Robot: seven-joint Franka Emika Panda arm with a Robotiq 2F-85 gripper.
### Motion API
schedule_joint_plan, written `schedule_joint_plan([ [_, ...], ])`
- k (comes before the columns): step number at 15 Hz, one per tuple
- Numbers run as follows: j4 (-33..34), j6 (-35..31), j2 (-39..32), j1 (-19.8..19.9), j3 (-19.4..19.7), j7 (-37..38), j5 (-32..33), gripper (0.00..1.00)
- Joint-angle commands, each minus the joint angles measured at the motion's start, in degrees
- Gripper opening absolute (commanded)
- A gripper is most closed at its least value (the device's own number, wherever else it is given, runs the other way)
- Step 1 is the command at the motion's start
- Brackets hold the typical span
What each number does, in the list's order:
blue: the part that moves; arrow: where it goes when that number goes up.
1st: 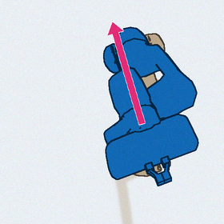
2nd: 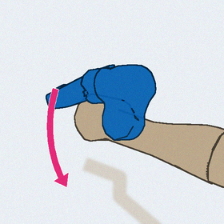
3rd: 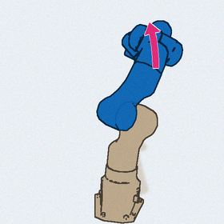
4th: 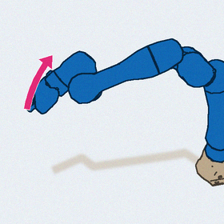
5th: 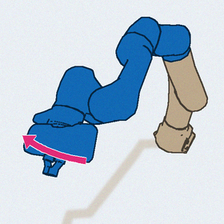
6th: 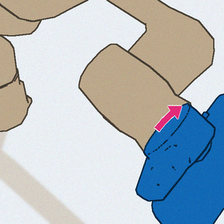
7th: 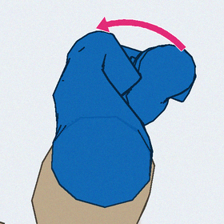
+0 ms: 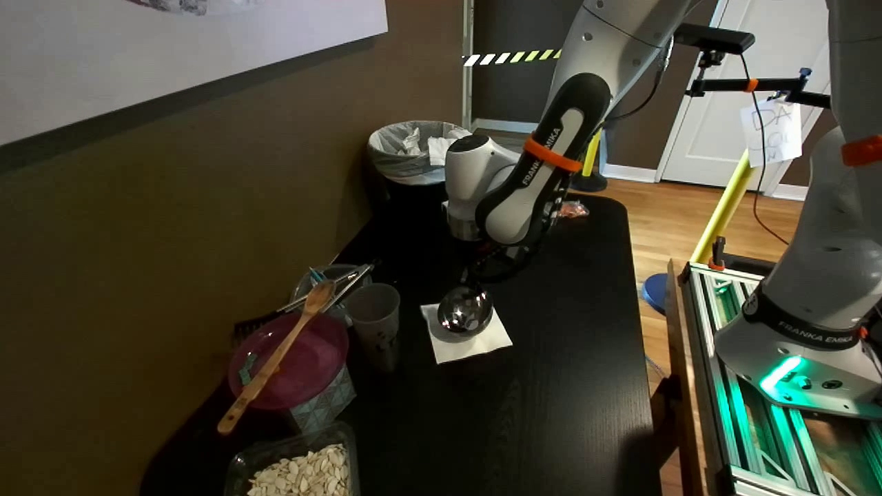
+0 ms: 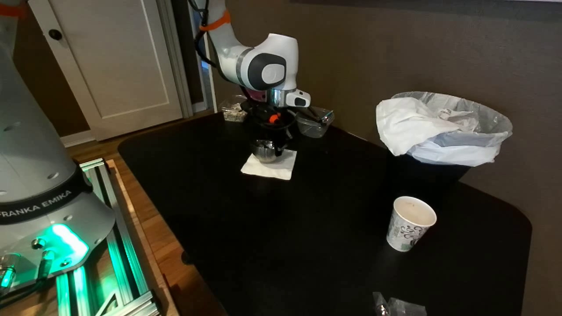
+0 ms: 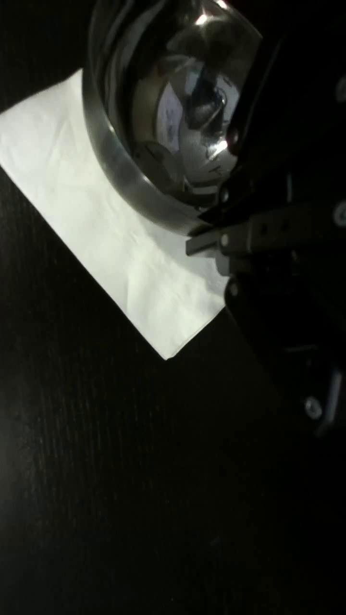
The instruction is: Pull the silver bowl to the back and place the Serviette under it
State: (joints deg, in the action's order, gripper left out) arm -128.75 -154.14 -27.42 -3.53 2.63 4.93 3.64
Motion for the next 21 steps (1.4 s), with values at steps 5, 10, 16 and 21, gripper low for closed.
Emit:
schedule_joint_plan([
  [5,4.25,-1.51,-4.6,-0.08,0.41,-0.74,0.77,0.28],
  [10,3.69,1.06,-2.73,0.7,-0.21,-1.88,0.0,0.58],
  [16,0.51,16.46,7.01,2.72,-4.66,-1.56,-7.37,0.99],
  [21,-1.58,19.35,17.66,1.72,-4.0,9.07,-16.16,1.0],
])
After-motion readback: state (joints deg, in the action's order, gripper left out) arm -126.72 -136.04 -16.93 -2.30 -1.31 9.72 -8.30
